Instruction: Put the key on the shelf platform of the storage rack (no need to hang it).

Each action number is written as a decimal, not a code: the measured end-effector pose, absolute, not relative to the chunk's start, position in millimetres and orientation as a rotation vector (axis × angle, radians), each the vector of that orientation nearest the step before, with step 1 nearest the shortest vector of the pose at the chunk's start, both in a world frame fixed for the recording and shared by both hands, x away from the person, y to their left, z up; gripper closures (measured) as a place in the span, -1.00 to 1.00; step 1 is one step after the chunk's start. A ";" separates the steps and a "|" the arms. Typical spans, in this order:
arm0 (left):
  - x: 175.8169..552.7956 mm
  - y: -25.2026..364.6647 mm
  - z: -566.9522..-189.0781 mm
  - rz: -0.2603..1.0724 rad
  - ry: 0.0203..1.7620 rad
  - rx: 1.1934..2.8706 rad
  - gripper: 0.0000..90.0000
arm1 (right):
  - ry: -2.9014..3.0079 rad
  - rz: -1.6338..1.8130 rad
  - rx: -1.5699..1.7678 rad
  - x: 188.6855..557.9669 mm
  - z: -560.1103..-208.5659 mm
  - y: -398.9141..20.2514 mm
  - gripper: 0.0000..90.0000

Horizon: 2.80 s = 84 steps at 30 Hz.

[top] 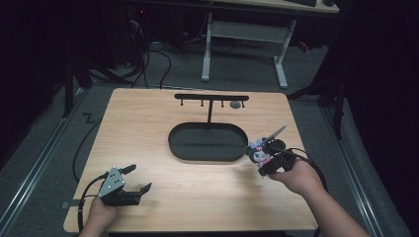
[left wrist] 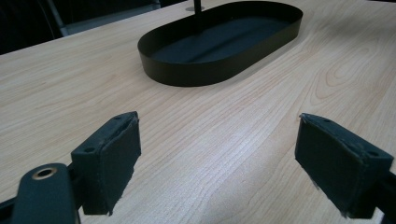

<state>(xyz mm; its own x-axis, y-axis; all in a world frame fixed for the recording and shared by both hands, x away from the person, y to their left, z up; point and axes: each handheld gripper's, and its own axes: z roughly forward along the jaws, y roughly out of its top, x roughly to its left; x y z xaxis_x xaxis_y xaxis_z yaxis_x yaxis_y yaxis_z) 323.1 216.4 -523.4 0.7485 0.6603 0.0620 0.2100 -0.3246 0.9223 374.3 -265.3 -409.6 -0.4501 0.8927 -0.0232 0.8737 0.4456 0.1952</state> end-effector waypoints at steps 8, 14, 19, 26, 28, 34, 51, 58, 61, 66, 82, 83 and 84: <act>323.2 218.2 -523.2 0.529 0.672 1.880 -0.67 | 2.592 0.238 1.551 386.7 -405.1 -250.3 0.05; 324.2 219.2 -523.4 0.528 0.674 1.877 -0.67 | 2.600 0.249 1.521 398.3 -401.8 -237.2 0.05; 324.4 219.7 -523.5 0.527 0.675 1.876 -0.67 | 2.609 0.260 1.500 407.7 -402.0 -225.6 0.05; 324.3 220.1 -523.1 0.523 0.668 1.877 -0.66 | 2.622 0.264 1.475 418.3 -403.2 -211.8 0.05; 324.4 219.8 -523.3 0.521 0.666 1.880 -0.66 | 2.624 0.264 1.469 421.4 -403.2 -207.8 0.05; 324.0 219.1 -524.0 0.509 0.663 1.899 -0.66 | 2.623 0.270 1.454 433.4 -406.0 -196.1 0.05; 324.5 221.5 -523.7 0.504 0.669 1.883 -0.66 | 2.639 0.280 1.445 460.3 -426.6 -167.8 0.05; 324.7 221.7 -523.6 0.503 0.668 1.882 -0.66 | 2.628 0.279 1.452 468.3 -434.9 -158.1 0.04; 324.8 221.9 -523.6 0.505 0.670 1.881 -0.66 | 2.629 0.275 1.446 472.1 -438.7 -154.7 0.04; 325.0 222.1 -523.6 0.504 0.673 1.878 -0.66 | 2.619 0.268 1.451 476.9 -441.1 -148.0 0.05; 325.6 222.7 -524.0 0.499 0.675 1.878 -0.66 | 2.622 0.263 1.420 490.3 -454.3 -129.3 0.04; 325.6 222.8 -524.0 0.498 0.675 1.878 -0.66 | 2.631 0.272 1.388 491.9 -455.3 -130.3 0.05; 325.6 222.8 -524.0 0.498 0.675 1.878 -0.66 | 2.625 0.269 1.408 491.8 -455.6 -129.5 0.04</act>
<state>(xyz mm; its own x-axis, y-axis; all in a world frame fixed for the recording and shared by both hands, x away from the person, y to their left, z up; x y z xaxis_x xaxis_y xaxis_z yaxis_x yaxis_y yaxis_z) 325.6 222.8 -524.0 0.7559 0.6538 0.0342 0.2255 -0.3091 0.9239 491.8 -129.5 -455.6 -0.5477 0.8353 -0.0476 0.8083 0.5430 0.2279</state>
